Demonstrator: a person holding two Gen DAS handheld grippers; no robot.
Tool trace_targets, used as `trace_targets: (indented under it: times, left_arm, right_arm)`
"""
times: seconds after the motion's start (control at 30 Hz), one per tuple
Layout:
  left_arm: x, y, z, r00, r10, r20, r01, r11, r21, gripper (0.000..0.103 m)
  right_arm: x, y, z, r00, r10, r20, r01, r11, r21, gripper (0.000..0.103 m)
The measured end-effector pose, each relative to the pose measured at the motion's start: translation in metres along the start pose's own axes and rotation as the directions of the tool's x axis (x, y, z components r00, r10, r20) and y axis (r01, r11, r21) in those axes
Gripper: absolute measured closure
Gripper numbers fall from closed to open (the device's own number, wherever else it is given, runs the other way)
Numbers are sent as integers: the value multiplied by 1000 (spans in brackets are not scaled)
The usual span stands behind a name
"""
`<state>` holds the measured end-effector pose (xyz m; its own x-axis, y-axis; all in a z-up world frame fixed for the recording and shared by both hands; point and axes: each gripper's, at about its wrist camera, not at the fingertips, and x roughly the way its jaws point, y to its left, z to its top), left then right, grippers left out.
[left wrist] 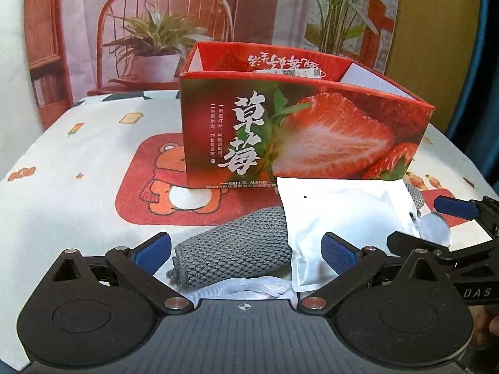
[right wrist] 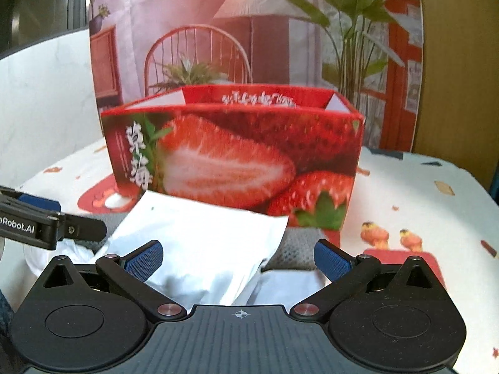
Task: Organize soft objects
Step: 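Move both tools down to the white foil pouch on the grey cloth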
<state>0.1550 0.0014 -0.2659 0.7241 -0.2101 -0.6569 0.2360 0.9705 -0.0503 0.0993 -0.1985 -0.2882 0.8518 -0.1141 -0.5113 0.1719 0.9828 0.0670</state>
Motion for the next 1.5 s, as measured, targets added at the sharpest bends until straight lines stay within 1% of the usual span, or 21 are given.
trace_targets:
  times: [0.1, 0.33, 0.5, 0.57, 0.63, 0.97, 1.07, 1.23, 1.5]
  left_arm:
    - [5, -1, -3, 1000, 7, -23, -7, 1000, -2, 0]
    - [14, 6, -6, 998, 9, -67, -12, 999, -47, 0]
    - [21, 13, -8, 994, 0, -105, -10, 996, -92, 0]
    - [23, 17, -9, 994, -16, -113, 3, 993, -122, 0]
    - [24, 19, -9, 994, -20, -112, 5, 991, -133, 0]
    - [26, 16, -10, 994, -8, -107, -3, 994, -109, 0]
    - [26, 17, -11, 994, -7, -106, -4, 994, -109, 0]
    - [27, 17, -11, 994, -8, -105, -3, 994, -109, 0]
    - [26, 17, -14, 996, -9, -86, -1, 993, -116, 0]
  right_arm:
    - [3, 4, -1, 1000, 8, -12, -9, 999, -33, 1]
    - [6, 14, -5, 999, 15, -39, -18, 996, -88, 0]
    - [8, 17, -8, 998, 15, -60, -22, 994, -108, 0]
    - [8, 18, -8, 998, 18, -62, -25, 993, -119, 0]
    - [9, 20, -9, 998, 18, -66, -27, 991, -131, 0]
    - [10, 23, -11, 997, 12, -77, -24, 987, -156, 0]
    - [10, 24, -10, 996, 28, -86, -42, 986, -162, 0]
    - [11, 28, -11, 996, 8, -93, -25, 982, -189, 0]
    - [16, 29, -14, 993, -54, -103, 29, 972, -231, 0]
